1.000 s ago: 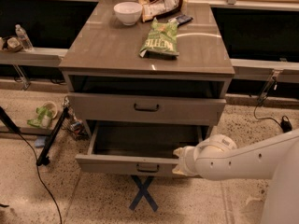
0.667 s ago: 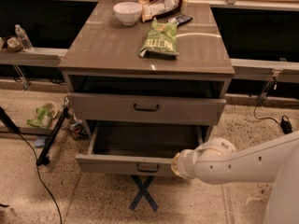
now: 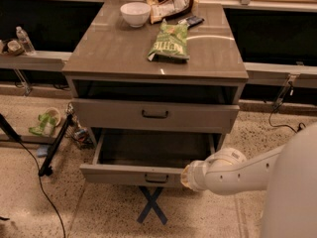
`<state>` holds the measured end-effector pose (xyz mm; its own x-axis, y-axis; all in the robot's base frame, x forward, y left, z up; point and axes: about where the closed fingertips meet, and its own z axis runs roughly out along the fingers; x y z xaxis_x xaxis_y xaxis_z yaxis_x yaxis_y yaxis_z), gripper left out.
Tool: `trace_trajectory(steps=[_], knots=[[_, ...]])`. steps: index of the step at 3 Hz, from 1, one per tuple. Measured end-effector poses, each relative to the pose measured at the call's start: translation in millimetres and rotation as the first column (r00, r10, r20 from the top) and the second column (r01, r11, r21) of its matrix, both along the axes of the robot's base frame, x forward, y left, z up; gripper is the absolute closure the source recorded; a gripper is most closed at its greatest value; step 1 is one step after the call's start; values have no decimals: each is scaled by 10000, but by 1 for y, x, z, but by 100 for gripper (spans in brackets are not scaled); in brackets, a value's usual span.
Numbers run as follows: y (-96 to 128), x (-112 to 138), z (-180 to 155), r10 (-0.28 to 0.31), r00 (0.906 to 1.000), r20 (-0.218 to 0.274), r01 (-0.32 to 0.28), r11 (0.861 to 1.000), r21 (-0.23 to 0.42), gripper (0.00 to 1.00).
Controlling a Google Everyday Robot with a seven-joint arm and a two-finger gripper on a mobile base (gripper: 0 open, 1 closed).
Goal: Close middle drawer
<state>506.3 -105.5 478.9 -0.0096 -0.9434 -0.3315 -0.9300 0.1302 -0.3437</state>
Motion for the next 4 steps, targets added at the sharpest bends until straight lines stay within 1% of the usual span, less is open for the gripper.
trace_trajectory(steps=[1,2,3,4], knots=[[-5,15,-7,-50,10000,71,51,9999,-94,100],[-7,22,-20,-208,9998,-43,208,9998,-65,100],[-10,22,-26,-314,9993,-198,310,9993,-188,100],[-7,17,-30,-334,9988,-369,325,9992,-233,100]])
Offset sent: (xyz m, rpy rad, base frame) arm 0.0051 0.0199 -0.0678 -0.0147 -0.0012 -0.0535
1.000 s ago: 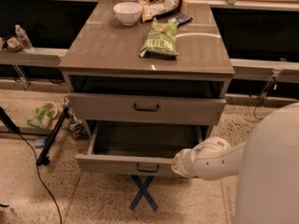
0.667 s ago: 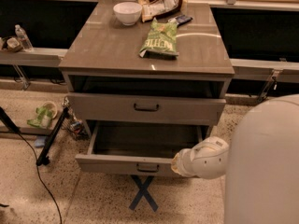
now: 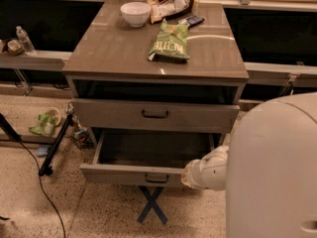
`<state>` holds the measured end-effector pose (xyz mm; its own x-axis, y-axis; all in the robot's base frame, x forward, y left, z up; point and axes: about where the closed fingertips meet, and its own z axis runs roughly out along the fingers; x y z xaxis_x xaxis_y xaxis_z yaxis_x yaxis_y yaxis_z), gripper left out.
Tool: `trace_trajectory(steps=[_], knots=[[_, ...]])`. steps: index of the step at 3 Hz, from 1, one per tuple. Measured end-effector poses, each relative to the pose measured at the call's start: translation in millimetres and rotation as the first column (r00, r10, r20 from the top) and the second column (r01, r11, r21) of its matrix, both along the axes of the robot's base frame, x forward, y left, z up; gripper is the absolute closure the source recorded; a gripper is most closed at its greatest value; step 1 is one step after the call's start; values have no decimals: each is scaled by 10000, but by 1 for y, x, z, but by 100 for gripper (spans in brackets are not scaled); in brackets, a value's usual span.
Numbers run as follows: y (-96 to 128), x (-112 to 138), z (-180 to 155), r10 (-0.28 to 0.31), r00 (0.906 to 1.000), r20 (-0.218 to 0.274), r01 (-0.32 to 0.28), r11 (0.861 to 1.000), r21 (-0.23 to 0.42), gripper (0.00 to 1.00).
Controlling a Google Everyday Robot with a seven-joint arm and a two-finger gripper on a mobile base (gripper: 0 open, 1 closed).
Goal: Close middle drawer
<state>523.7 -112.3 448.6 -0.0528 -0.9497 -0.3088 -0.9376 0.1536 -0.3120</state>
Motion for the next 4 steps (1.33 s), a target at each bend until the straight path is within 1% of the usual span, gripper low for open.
trace_trajectory(steps=[1,2,3,4], knots=[[10,-11,-10,34,9995,-304,-31,9999,105,100],[20,-10,-17,96,9993,-365,-88,9997,223,100],[13,9,-18,37,10000,53,-38,10000,53,100],[4,20,-25,217,9976,654,-183,9985,-522,100]])
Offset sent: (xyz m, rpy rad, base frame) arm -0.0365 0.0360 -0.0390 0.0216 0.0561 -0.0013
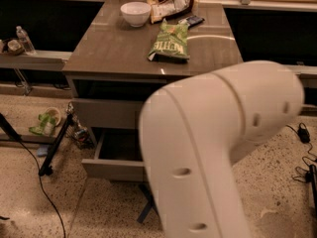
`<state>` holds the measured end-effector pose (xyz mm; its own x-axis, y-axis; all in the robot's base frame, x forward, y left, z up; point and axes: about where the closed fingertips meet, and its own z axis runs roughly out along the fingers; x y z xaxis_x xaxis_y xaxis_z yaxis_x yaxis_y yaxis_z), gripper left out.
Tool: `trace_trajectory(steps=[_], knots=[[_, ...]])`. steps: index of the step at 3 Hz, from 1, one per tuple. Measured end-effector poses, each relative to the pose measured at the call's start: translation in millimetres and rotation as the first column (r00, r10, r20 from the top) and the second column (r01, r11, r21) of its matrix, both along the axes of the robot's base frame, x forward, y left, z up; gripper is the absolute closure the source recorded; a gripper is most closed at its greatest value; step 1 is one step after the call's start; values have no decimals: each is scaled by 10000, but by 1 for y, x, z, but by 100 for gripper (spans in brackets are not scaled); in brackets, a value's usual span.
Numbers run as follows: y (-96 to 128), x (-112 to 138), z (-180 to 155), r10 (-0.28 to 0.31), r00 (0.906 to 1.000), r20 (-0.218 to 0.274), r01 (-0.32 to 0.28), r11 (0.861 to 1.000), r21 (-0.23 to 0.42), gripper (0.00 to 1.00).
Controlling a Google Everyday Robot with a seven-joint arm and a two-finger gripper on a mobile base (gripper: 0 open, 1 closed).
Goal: Close middle drawer
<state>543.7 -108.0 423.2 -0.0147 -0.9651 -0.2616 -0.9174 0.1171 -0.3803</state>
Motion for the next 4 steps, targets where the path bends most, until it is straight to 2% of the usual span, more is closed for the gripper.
trace_trajectory(steps=[1,2,3,4], knots=[[-4,0,-10,-114,9982,590,139,9990,-427,100],[1,17,-14,-651,9842,1648,693,9974,-195,100],[0,29,-13,-1004,9705,2192,1016,9948,62,100],[-11,46,-15,-1154,9611,2508,1155,9932,145,100]])
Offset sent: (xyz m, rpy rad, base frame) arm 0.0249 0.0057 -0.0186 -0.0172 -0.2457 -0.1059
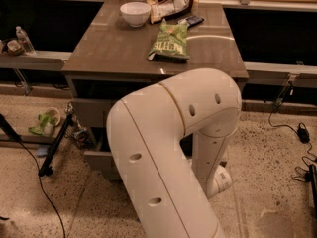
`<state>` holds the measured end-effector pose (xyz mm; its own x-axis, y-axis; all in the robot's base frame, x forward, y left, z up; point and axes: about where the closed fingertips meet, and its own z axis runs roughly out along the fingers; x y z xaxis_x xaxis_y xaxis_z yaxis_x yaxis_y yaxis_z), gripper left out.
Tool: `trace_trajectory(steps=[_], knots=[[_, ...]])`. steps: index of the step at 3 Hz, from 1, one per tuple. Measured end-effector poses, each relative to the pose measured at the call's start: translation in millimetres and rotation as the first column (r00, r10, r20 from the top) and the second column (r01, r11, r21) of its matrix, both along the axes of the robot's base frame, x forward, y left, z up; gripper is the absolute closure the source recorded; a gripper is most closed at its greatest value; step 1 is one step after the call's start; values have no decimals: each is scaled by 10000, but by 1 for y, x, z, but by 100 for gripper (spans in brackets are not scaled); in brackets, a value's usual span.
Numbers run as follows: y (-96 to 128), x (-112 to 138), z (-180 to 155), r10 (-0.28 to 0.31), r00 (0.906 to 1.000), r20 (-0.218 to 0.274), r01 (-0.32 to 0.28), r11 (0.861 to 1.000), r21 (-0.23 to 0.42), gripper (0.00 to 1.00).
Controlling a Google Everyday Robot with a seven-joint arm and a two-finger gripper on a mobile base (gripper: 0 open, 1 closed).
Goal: Close middle drawer
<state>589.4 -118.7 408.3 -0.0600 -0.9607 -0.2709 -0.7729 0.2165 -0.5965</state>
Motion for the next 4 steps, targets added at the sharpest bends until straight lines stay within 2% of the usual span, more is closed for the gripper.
trace_trajectory(steps=[1,3,4], knots=[[-22,29,-9,15,10000,60,-15,10000,45,100],[-29,69,-20,324,9995,-14,-324,9993,205,100],[-27,62,-8,369,9992,-150,-362,9982,474,100]])
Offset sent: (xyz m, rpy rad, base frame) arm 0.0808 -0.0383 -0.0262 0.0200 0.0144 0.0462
